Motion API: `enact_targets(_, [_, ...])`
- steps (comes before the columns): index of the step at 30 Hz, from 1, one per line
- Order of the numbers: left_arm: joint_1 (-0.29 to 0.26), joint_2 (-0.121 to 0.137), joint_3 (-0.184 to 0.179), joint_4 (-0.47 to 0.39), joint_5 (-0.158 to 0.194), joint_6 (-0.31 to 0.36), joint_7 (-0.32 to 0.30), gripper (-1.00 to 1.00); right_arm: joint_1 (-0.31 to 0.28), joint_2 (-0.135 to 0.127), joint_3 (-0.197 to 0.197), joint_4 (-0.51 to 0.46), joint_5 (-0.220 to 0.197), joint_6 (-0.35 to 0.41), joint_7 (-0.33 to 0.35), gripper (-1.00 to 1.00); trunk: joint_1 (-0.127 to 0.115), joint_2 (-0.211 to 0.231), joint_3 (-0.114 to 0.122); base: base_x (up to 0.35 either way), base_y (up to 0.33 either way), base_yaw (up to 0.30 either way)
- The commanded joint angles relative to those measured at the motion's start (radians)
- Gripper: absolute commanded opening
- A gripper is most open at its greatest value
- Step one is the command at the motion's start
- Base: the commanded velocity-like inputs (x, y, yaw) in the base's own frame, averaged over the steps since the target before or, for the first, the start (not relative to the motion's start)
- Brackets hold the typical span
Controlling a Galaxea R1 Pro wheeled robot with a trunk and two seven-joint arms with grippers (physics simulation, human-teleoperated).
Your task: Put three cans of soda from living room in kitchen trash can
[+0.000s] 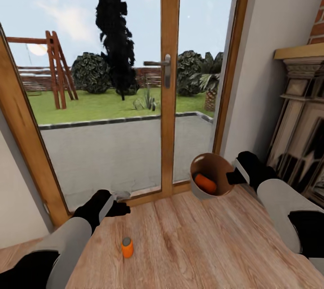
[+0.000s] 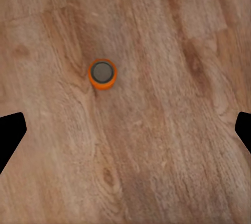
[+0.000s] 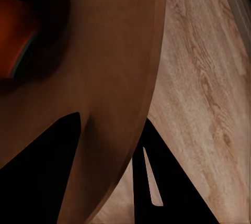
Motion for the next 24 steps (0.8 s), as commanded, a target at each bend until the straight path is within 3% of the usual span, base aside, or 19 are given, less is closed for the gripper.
enact_targets(1, [0.000,-0.001,0.000,0.001,-0.001,0.000,0.000,1.00,-0.002,-0.001,-0.001,-0.001,-0.011,0.003,0.000,-1.00,0.004,-0.007,-0.003,0.000,0.000,0.000])
enact_targets(24, [0.000,-0.004,0.001,0.000,0.000,-0.002,0.000,1.00,-0.004,-0.005,0.005,0.000,-0.009,0.005,-0.002,-1.00,0.092,-0.168,-0.075,0.000,0.000,0.000])
